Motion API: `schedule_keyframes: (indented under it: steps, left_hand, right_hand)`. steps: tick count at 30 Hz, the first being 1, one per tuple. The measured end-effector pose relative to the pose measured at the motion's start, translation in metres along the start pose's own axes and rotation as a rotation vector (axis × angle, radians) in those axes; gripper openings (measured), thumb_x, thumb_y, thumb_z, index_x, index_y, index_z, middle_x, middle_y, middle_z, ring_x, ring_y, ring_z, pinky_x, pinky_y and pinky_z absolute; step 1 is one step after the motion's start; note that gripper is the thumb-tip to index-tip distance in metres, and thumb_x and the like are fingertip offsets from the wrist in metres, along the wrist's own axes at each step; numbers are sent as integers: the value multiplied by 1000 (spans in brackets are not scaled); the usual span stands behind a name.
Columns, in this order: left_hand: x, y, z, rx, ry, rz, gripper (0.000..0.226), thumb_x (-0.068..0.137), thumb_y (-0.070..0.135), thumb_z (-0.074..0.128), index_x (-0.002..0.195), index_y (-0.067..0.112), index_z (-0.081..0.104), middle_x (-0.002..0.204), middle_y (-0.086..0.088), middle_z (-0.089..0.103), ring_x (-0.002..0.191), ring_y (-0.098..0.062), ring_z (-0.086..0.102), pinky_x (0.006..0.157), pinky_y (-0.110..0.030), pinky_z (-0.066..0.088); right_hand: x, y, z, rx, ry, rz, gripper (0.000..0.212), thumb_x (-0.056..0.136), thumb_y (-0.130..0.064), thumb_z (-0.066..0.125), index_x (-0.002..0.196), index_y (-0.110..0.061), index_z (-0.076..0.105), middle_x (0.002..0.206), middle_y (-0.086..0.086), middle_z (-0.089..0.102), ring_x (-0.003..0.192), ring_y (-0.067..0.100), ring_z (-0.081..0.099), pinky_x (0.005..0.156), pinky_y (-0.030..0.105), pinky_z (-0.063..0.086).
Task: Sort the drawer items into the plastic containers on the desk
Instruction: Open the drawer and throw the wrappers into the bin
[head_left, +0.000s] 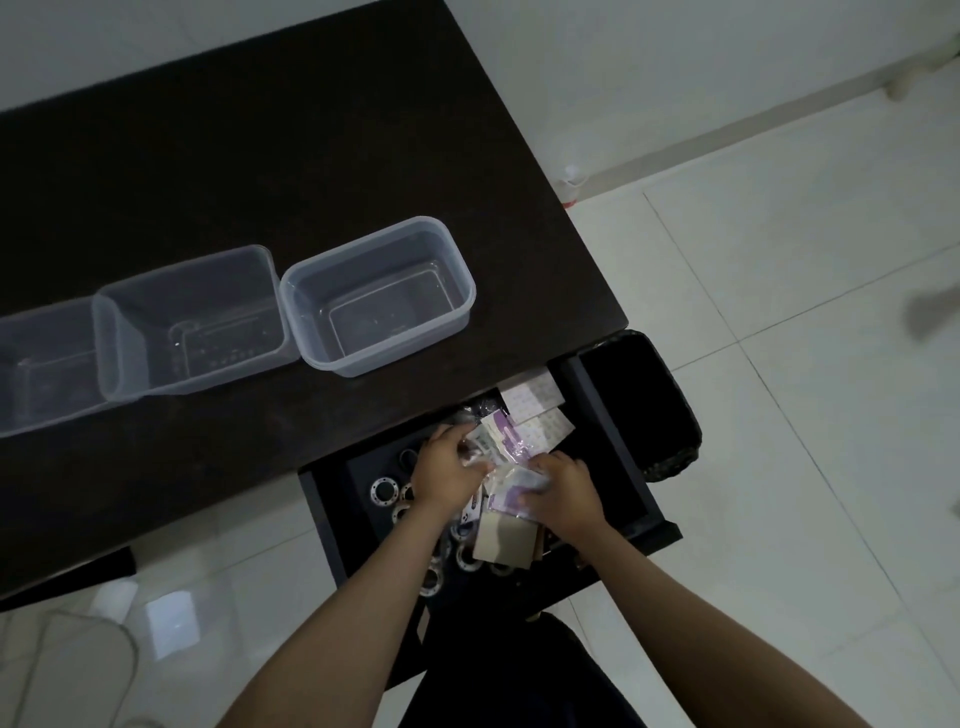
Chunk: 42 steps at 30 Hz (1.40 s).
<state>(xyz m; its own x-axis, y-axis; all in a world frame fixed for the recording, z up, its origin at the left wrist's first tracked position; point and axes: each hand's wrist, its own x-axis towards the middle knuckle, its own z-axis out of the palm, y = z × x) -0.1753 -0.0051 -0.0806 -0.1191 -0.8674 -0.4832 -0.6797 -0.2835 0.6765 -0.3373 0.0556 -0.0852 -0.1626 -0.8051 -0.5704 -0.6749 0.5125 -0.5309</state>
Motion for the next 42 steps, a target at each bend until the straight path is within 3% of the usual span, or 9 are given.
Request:
schedule_keyframes:
  steps: [3, 8, 12, 16, 20, 25, 33, 39, 42]
  left_hand:
    - [-7, 4, -6, -26, 55, 24, 48, 71, 22, 78, 117, 23, 63, 114, 4, 58, 98, -18, 60, 85, -32, 52]
    - [-28, 9, -16, -37, 179, 98, 34, 75, 19, 75, 107, 17, 67, 91, 4, 57, 81, -16, 57, 69, -24, 46]
    - [-44, 5, -21, -100, 263, 80, 20, 77, 16, 72, 96, 11, 67, 86, 0, 59, 79, -21, 59, 68, -31, 47]
    - [-60, 5, -24, -177, 317, 41, 15, 77, 14, 71, 91, 12, 66, 86, -2, 62, 78, -19, 58, 68, -27, 45]
    - [-67, 9, -28, -279, 334, 9, 8, 78, 17, 71, 84, 16, 65, 81, -5, 65, 72, -19, 59, 67, -29, 47]
    - [-75, 18, -39, -378, 361, 6, 6, 80, 15, 68, 80, 17, 62, 72, -4, 63, 64, -19, 57, 61, -30, 45]
    - [-84, 36, -26, -415, 352, 30, 9, 80, 16, 69, 78, 13, 61, 71, -6, 62, 62, -17, 55, 61, -31, 45]
    - [-76, 68, 2, -407, 307, 24, 18, 79, 20, 72, 76, 9, 58, 72, -8, 60, 64, -16, 53, 61, -31, 45]
    - [-67, 93, 18, -409, 330, 26, 16, 79, 18, 72, 79, 9, 59, 75, -10, 61, 65, -16, 53, 63, -31, 45]
  right_hand:
    - [-6, 3, -2, 33, 49, -42, 21, 74, -27, 75, 87, -12, 68, 92, 1, 63, 92, 29, 53, 71, 30, 36]
    - [-21, -7, -14, -3, 93, -150, 10, 77, -13, 71, 68, -9, 66, 74, 4, 61, 79, 27, 52, 76, 30, 33]
    - [-32, -17, -25, 27, 204, -227, 50, 78, -7, 67, 45, -30, 37, 51, -8, 40, 64, 27, 48, 69, 27, 30]
    - [-37, -26, -36, 59, 263, -230, 52, 78, -8, 67, 47, -28, 29, 50, -10, 36, 67, 20, 43, 54, 23, 26]
    - [-38, -35, -45, 103, 287, -289, 53, 76, -2, 66, 45, -22, 28, 45, -6, 31, 50, 19, 38, 57, 22, 26]
    - [-38, -44, -67, 268, 299, -246, 21, 72, -15, 78, 63, -3, 62, 59, 10, 58, 55, 15, 48, 55, 28, 38]
    - [-33, -42, -105, 446, 317, -145, 13, 71, -15, 81, 67, -11, 69, 70, 15, 71, 64, 24, 66, 66, 38, 54]
    - [-20, -12, -140, 477, 387, -105, 44, 62, -39, 80, 69, 1, 61, 70, 27, 64, 55, 17, 53, 57, 40, 49]
    - [-14, 3, -161, 506, 386, -87, 43, 64, -36, 80, 66, 0, 58, 57, 17, 56, 52, 17, 48, 54, 37, 44]
